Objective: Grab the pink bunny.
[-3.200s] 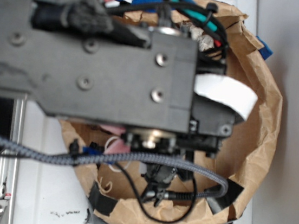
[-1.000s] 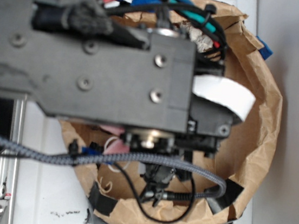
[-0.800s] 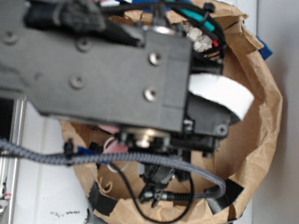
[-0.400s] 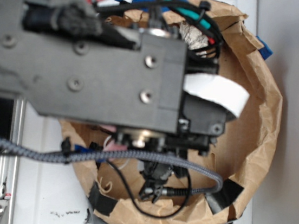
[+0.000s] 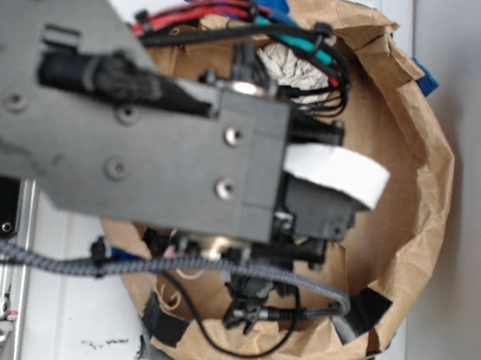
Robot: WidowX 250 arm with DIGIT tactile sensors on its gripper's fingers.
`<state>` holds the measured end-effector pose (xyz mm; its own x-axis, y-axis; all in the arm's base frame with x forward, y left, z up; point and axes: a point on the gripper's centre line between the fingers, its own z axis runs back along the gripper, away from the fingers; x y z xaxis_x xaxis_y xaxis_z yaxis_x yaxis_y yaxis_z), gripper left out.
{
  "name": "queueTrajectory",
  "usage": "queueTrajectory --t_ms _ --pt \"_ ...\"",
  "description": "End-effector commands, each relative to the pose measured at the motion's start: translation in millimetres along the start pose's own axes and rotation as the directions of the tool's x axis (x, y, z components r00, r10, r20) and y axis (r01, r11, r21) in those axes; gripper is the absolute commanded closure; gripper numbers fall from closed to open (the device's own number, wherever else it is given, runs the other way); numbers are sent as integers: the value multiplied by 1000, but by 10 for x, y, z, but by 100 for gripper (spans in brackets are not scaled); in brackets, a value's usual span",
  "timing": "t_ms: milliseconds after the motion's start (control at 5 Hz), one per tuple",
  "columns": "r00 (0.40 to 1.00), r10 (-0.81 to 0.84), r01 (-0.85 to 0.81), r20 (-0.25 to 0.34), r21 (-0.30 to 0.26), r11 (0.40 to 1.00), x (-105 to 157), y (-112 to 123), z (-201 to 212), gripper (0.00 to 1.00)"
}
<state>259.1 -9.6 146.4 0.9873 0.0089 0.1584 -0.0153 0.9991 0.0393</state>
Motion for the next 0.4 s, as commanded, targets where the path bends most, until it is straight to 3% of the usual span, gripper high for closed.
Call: queueTrajectory --t_ms 0,200 --pt "999 -3 3 41 -13 1000 71 45 132 100" --pt "999 -2 2 42 -15 1000 73 58 133 100"
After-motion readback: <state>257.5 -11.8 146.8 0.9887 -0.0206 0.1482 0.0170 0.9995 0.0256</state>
